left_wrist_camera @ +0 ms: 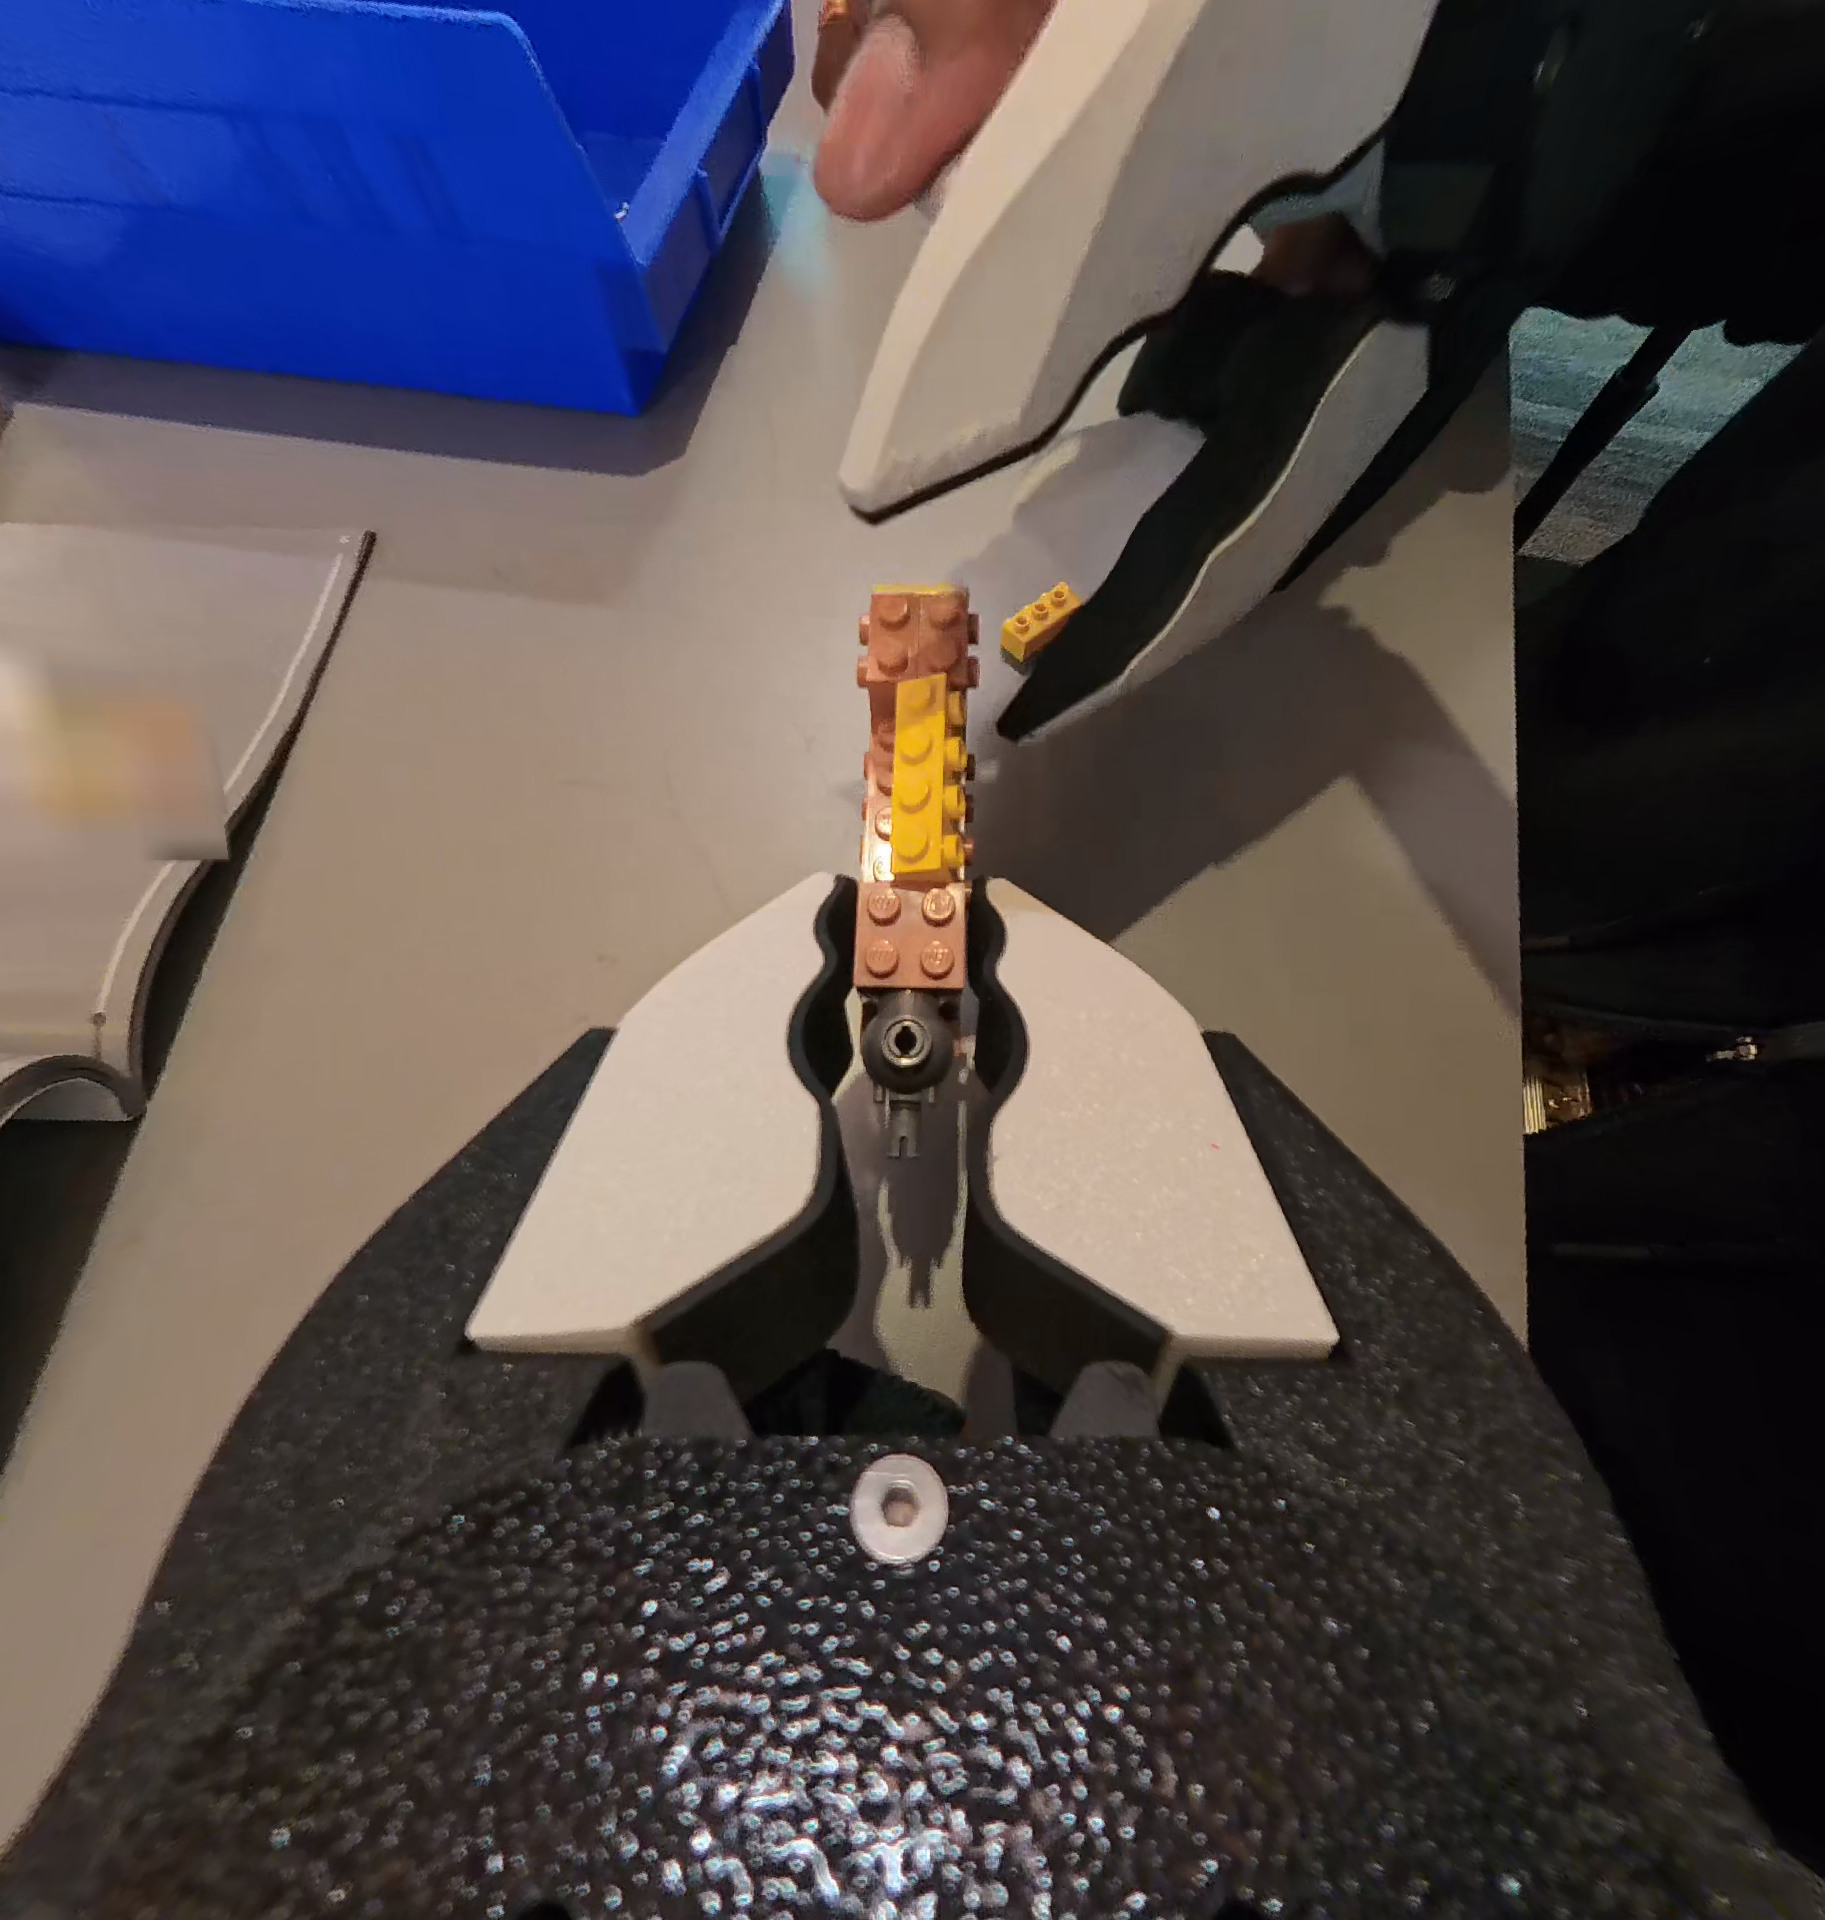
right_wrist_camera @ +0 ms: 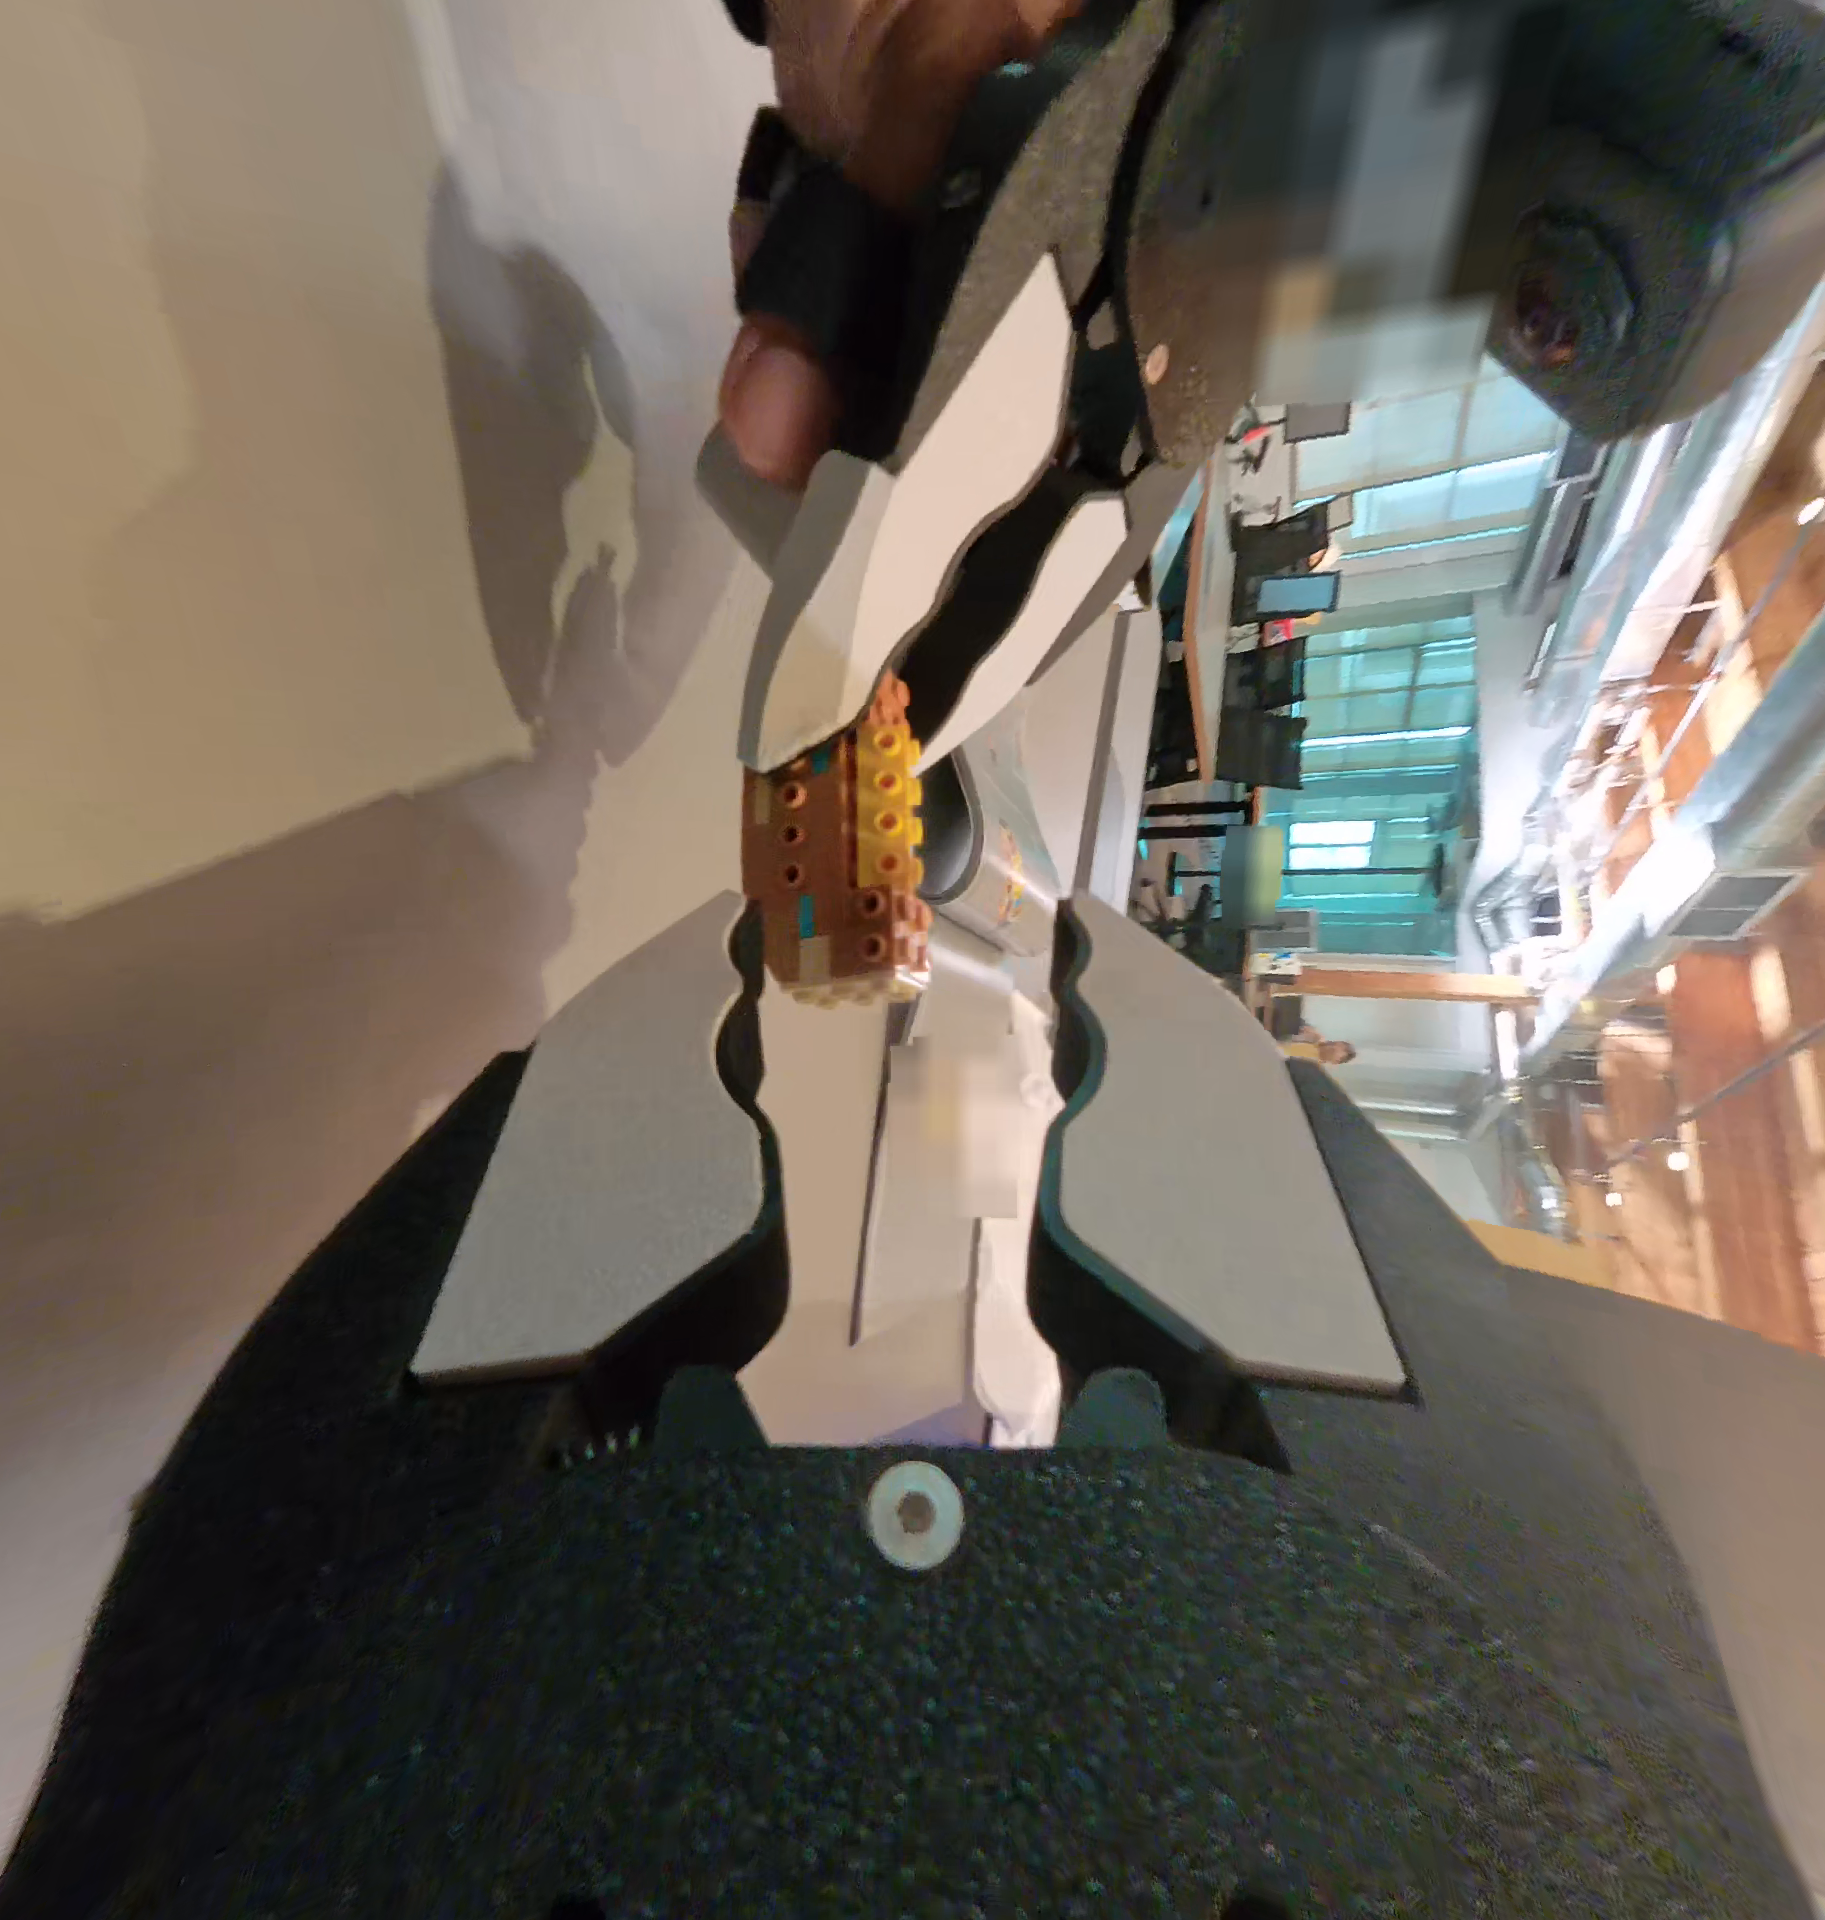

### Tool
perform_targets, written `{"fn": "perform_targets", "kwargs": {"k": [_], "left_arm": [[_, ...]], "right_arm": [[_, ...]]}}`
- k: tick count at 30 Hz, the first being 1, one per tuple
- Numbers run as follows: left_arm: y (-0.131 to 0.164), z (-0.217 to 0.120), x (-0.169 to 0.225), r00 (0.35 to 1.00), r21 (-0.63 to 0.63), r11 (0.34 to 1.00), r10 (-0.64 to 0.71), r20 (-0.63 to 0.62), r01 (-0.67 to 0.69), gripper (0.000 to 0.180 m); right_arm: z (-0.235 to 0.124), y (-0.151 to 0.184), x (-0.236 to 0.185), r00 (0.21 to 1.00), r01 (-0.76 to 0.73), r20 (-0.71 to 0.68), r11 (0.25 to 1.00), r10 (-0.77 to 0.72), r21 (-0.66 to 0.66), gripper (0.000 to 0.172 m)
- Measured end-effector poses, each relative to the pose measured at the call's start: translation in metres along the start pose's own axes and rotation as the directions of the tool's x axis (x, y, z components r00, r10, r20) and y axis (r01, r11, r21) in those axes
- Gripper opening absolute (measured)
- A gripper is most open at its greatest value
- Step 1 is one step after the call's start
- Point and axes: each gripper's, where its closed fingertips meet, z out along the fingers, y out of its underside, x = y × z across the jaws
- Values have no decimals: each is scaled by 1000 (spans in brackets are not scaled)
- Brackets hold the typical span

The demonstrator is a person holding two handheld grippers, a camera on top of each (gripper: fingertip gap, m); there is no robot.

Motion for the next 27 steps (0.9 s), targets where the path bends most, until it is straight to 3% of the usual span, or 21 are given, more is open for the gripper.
{"fn": "perform_targets", "kwargs": {"k": [7, 27], "left_arm": [[-6, -4, -1, 1000, -19, 1000, 9, 2, -9, 20], [-7, 0, 3, 999, -83, 996, -31, -17, 30, 20]], "right_arm": [[2, 0, -3, 997, 75, -31, 997, -74, 22, 70], [20, 1, -10, 984, 175, -34, 984, -176, -40, 57]]}}
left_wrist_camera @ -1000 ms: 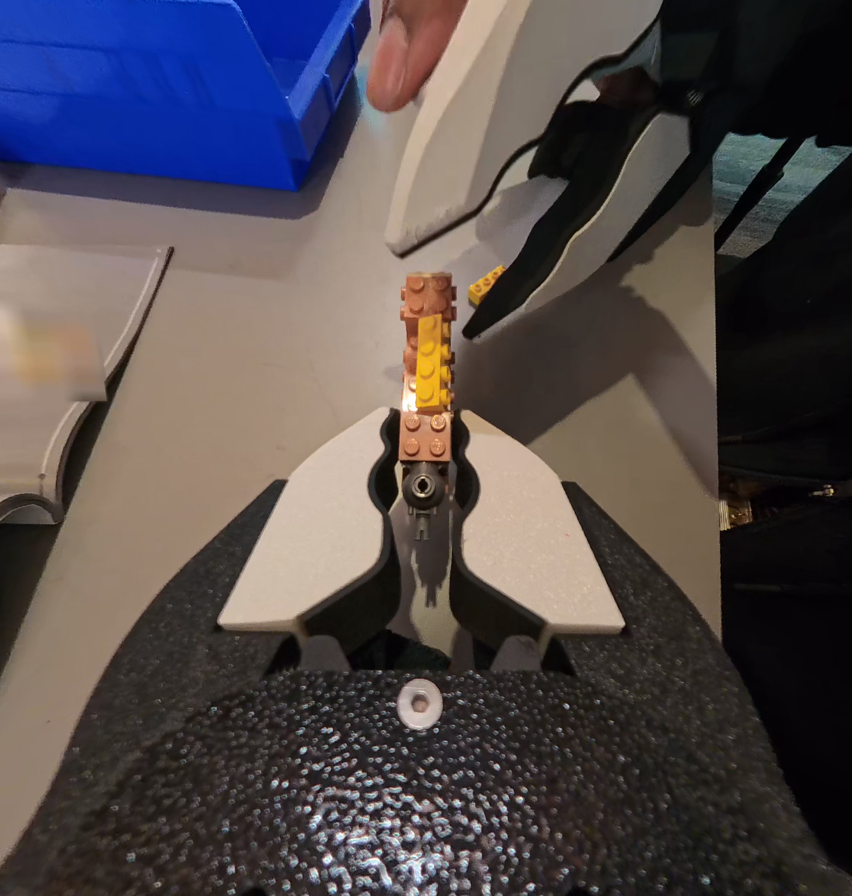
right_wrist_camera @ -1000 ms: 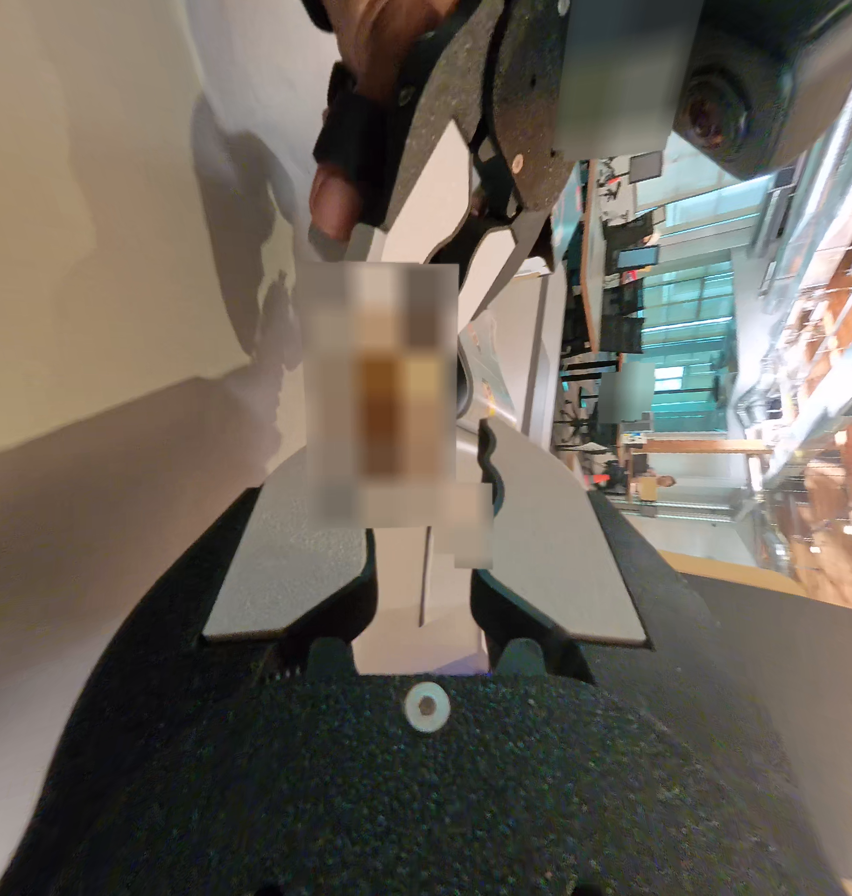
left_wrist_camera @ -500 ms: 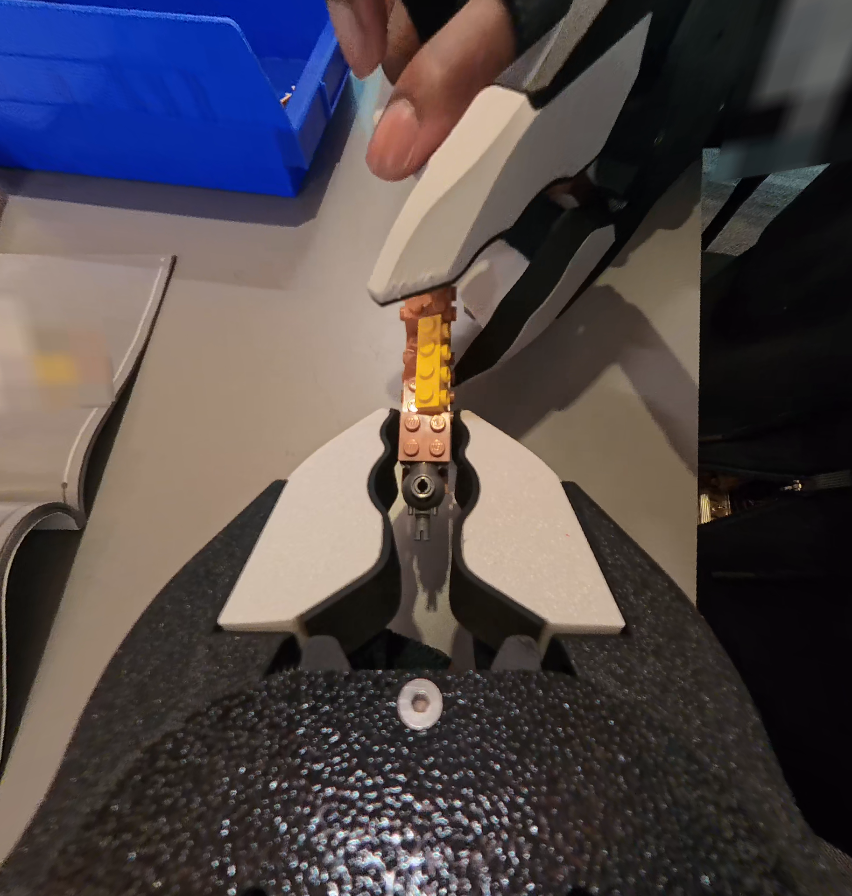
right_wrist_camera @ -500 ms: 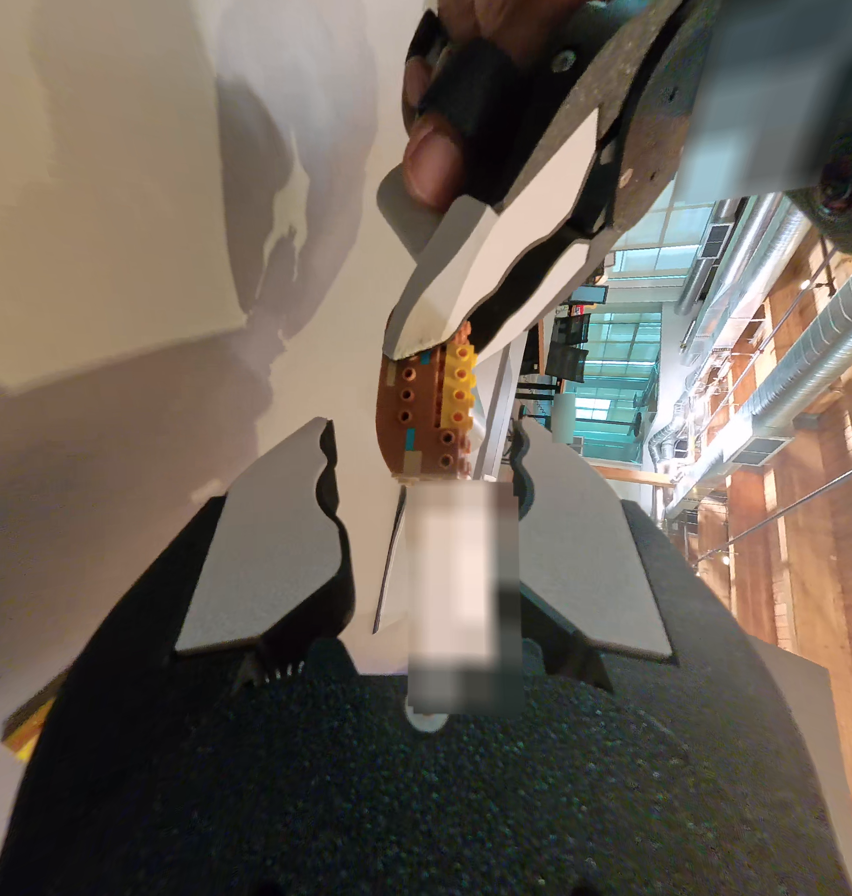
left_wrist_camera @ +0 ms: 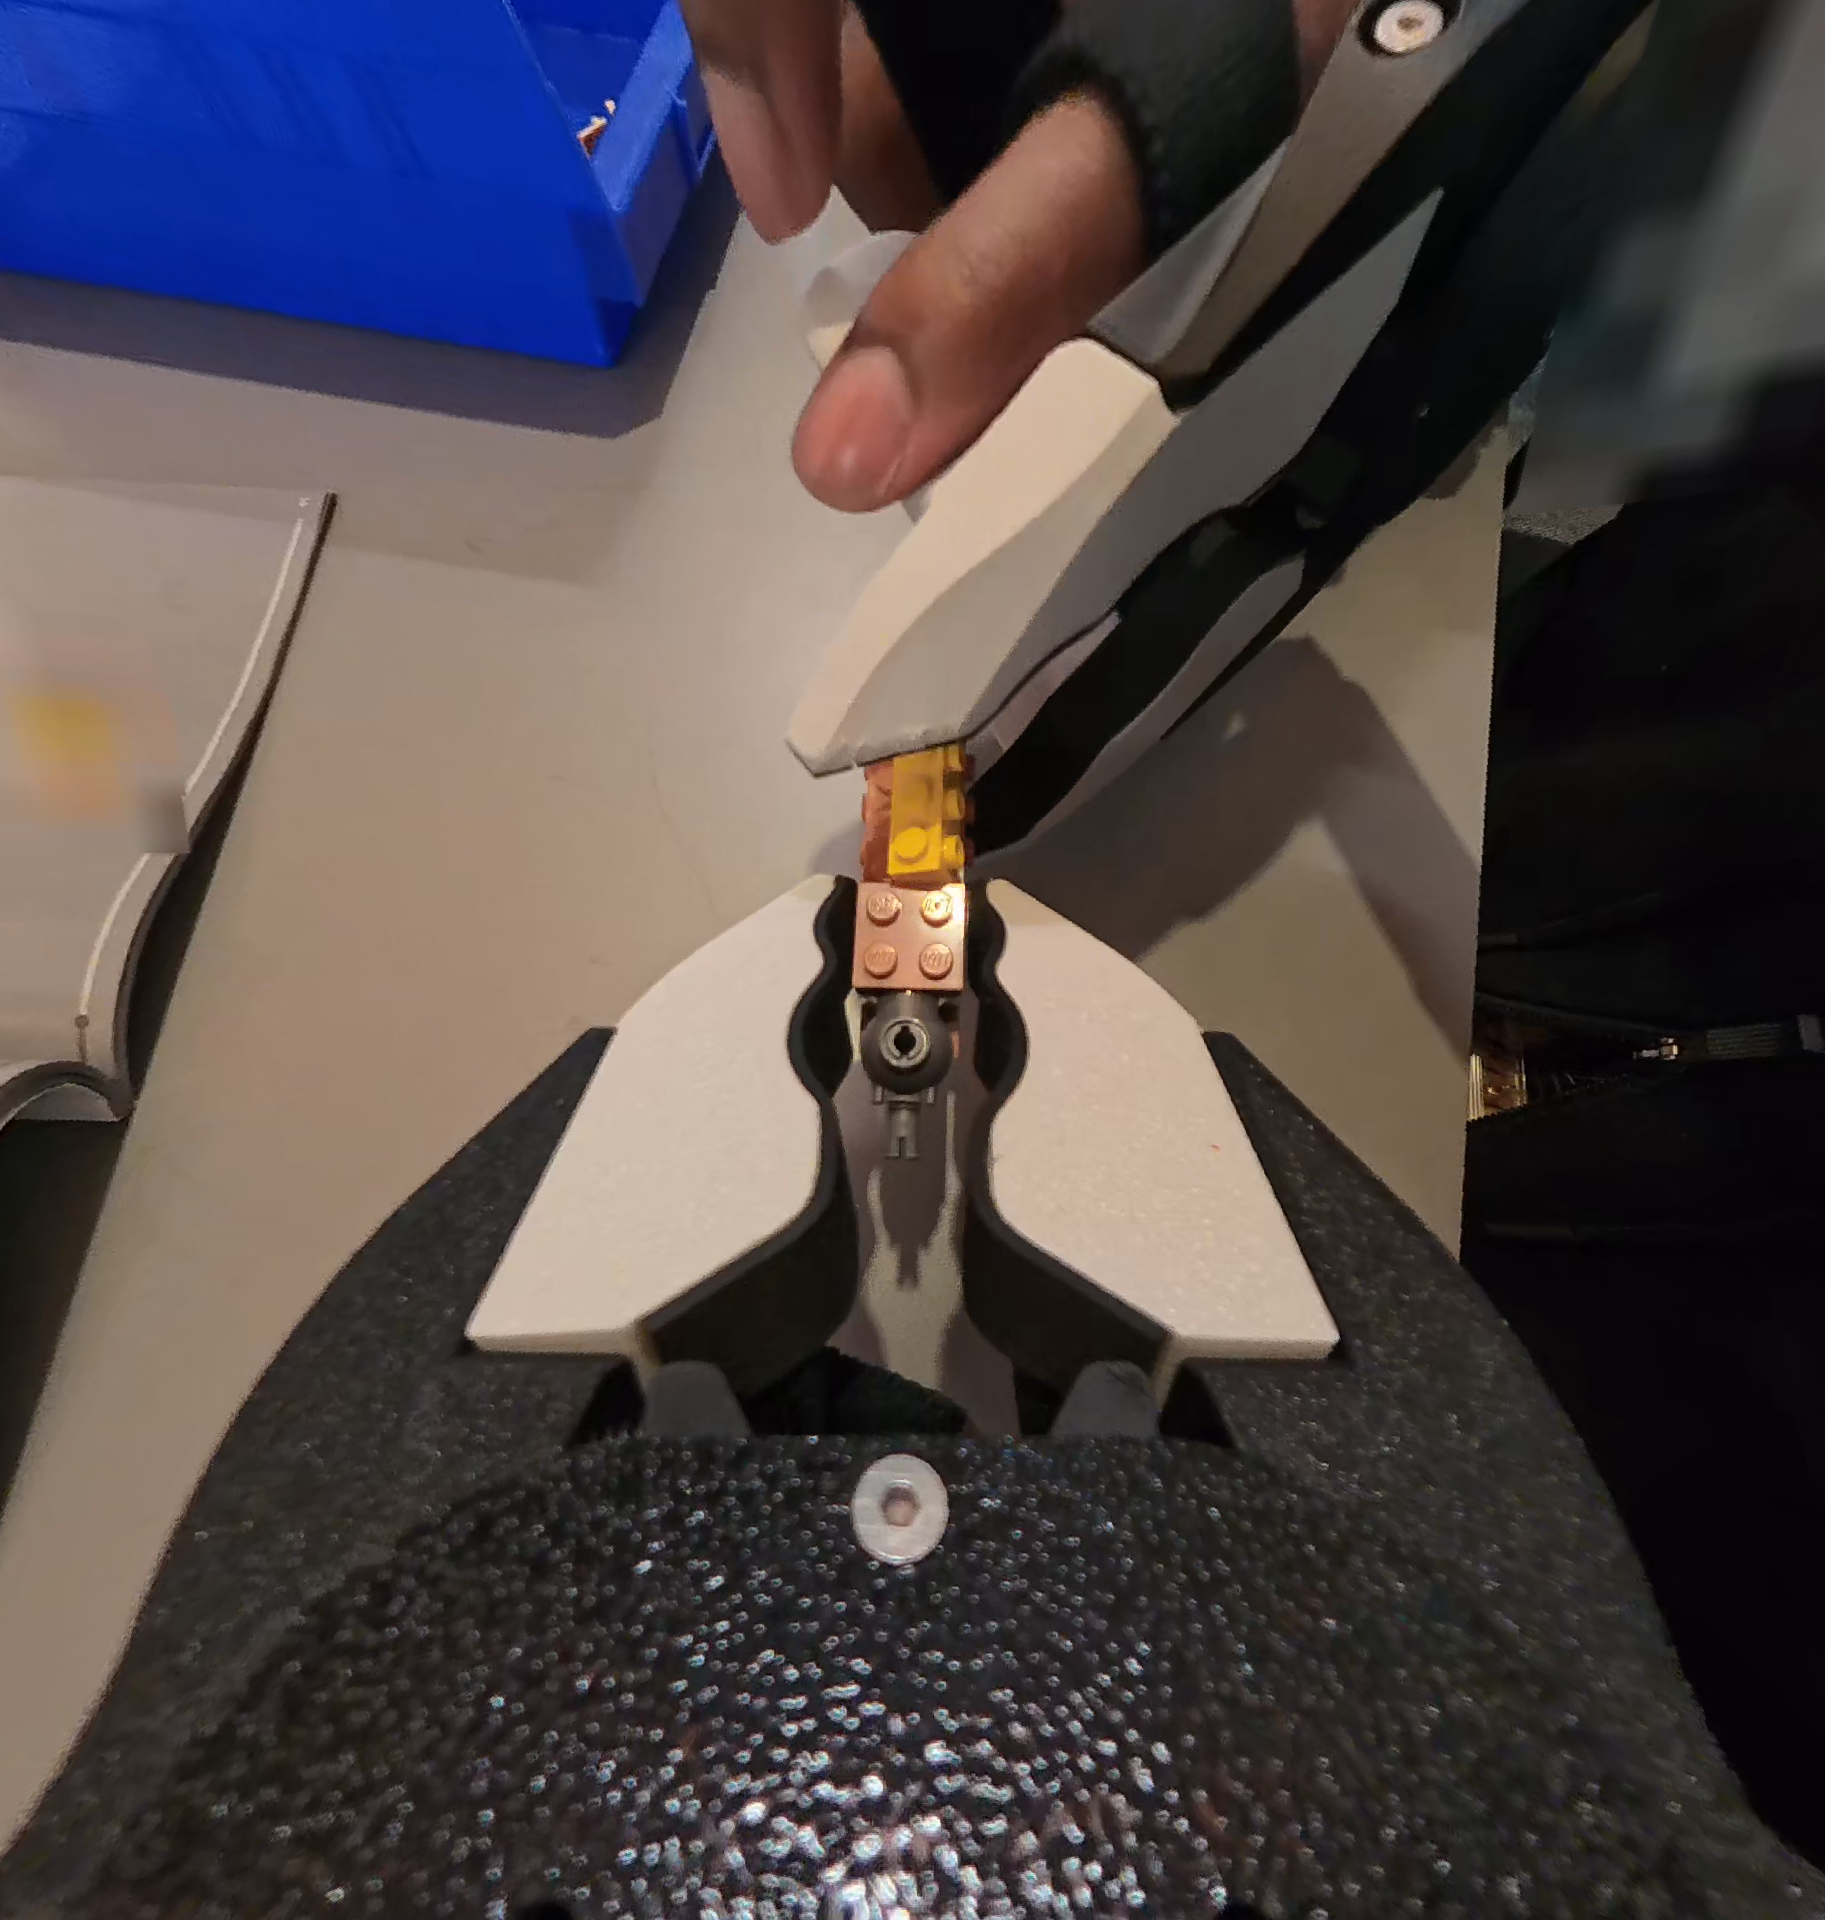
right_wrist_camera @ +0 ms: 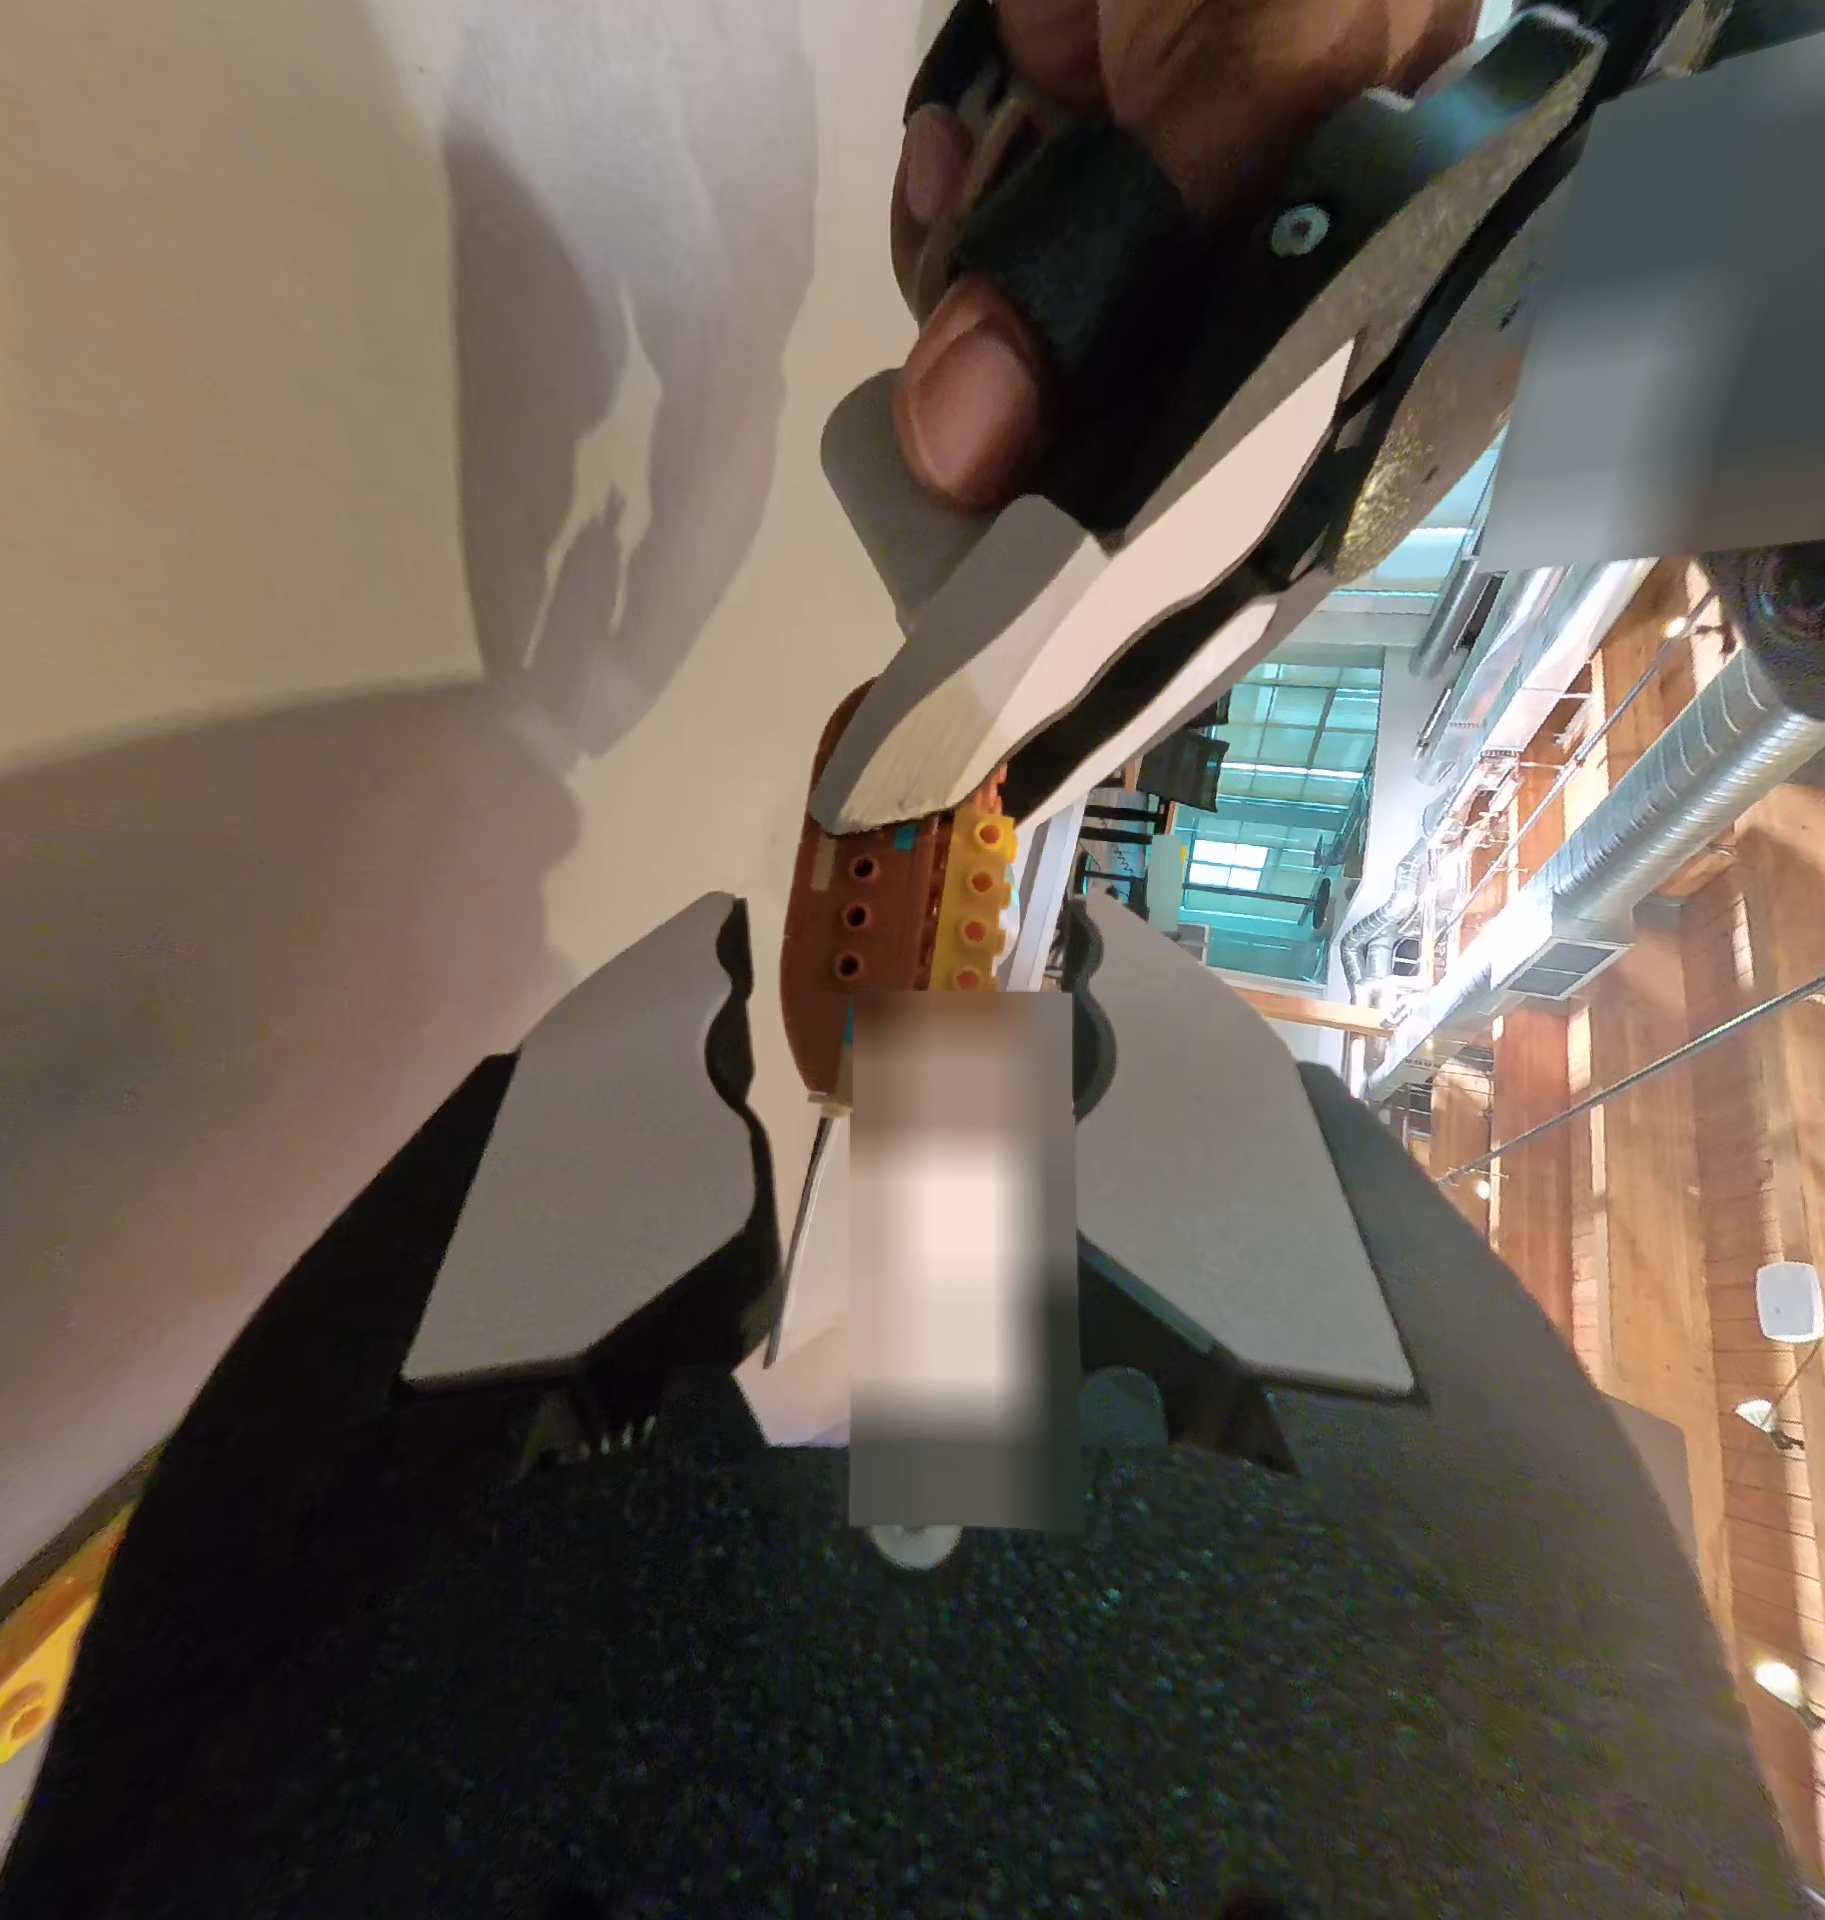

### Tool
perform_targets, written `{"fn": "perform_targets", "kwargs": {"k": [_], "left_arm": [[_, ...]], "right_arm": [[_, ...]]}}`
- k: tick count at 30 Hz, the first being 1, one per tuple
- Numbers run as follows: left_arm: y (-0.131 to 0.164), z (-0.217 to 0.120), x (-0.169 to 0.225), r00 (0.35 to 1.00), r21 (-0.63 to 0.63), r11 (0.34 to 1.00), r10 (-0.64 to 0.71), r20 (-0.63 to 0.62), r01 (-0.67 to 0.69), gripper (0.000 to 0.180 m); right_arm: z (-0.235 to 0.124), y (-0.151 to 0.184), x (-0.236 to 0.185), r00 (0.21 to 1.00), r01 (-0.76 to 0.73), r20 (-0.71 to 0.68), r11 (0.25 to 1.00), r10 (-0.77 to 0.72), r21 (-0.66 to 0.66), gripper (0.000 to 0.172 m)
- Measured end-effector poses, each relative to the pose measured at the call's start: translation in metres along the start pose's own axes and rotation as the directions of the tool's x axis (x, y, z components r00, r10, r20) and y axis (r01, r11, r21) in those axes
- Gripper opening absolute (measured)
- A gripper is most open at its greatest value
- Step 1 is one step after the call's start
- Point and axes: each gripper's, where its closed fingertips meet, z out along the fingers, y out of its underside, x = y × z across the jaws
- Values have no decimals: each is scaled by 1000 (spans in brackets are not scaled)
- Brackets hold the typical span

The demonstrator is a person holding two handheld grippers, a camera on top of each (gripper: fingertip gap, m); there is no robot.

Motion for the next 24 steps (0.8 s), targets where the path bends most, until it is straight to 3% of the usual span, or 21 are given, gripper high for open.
{"fn": "perform_targets", "kwargs": {"k": [7, 24], "left_arm": [[-1, 1, 1, 998, 13, 999, -52, -29, 53, 20], [-1, 3, 3, 992, 13, 995, -102, -72, 103, 19]], "right_arm": [[2, 0, -1, 999, 29, -19, 1000, -30, -9, 42], [0, 0, -3, 1000, 8, 15, 1000, -8, -4, 40]]}}
